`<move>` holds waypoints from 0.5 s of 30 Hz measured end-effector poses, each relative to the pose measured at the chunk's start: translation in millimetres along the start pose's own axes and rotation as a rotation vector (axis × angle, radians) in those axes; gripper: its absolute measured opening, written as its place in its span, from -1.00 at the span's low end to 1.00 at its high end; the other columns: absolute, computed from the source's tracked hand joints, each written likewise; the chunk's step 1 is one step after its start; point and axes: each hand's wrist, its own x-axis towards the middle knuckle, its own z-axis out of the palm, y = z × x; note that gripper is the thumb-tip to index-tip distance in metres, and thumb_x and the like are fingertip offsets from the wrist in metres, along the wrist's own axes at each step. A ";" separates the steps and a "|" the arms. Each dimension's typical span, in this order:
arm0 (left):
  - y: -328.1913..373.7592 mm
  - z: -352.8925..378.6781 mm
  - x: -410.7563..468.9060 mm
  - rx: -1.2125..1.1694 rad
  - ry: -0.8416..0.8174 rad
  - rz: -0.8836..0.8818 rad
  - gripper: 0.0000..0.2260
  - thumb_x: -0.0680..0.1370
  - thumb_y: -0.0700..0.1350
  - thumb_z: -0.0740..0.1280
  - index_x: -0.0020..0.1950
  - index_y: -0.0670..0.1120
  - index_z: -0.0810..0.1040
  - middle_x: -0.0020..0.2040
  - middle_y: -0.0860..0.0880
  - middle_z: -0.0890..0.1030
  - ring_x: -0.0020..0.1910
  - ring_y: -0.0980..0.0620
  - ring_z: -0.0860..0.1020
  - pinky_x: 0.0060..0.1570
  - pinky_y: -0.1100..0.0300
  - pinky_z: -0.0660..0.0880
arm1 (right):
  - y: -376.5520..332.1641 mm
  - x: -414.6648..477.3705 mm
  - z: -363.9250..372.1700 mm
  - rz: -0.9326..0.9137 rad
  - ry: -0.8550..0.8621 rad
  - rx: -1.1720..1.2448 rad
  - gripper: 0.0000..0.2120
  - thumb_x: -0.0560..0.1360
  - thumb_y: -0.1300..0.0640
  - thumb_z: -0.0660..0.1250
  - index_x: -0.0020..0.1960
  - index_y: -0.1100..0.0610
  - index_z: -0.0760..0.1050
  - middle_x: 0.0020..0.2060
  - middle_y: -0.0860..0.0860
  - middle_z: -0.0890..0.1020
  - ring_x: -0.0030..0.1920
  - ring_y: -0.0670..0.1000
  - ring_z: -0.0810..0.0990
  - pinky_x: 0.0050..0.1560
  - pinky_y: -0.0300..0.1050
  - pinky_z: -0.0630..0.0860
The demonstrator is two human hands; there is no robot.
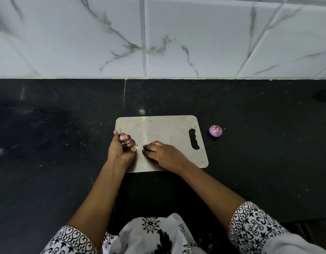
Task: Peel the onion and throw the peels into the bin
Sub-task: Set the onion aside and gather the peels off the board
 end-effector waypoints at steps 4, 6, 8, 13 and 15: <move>-0.5 0.9 -3.0 0.017 0.034 -0.016 -0.53 0.62 0.06 0.13 -0.48 -0.08 0.36 -0.60 0.08 0.35 -0.65 0.16 0.26 -0.64 0.35 0.22 | 28.4 -10.8 0.8 0.022 0.015 -0.011 -0.59 0.43 0.22 0.04 0.13 0.21 0.57 0.06 0.09 0.66 0.07 0.15 0.60 -0.08 -0.01 0.63; -2.8 2.3 -5.1 0.027 0.049 -0.019 -0.57 0.61 0.06 0.14 -0.43 -0.07 0.34 -0.59 0.07 0.35 -0.64 0.16 0.26 -0.63 0.35 0.23 | 29.9 -12.9 1.7 0.163 0.027 0.028 -0.65 0.45 0.21 0.10 0.09 0.23 0.58 0.01 0.13 0.65 0.04 0.17 0.58 -0.16 0.05 0.62; -4.4 3.4 -5.6 0.034 0.052 -0.021 -0.58 0.61 0.06 0.14 -0.42 -0.07 0.35 -0.59 0.07 0.36 -0.64 0.16 0.26 -0.63 0.35 0.23 | 23.3 -11.2 0.8 0.245 0.054 0.036 -0.73 0.47 0.26 0.19 0.07 0.24 0.59 -0.01 0.14 0.62 0.02 0.16 0.54 -0.16 0.03 0.57; -8.3 5.5 -4.0 0.083 0.050 -0.011 -0.59 0.62 0.06 0.12 -0.40 -0.06 0.33 -0.60 0.09 0.35 -0.65 0.16 0.25 -0.65 0.35 0.21 | -1.8 5.5 -2.2 0.442 0.085 -0.034 -0.79 0.47 0.34 0.17 0.04 0.23 0.53 -0.08 0.14 0.56 -0.06 0.14 0.52 -0.21 -0.05 0.40; -9.8 5.5 -3.8 0.089 0.066 -0.011 -0.60 0.62 0.06 0.13 -0.39 -0.06 0.33 -0.60 0.09 0.35 -0.65 0.16 0.25 -0.65 0.35 0.22 | -6.4 10.3 -3.0 0.403 0.106 -0.085 -0.80 0.48 0.35 0.17 0.05 0.23 0.49 -0.08 0.15 0.55 -0.09 0.14 0.52 -0.25 -0.07 0.37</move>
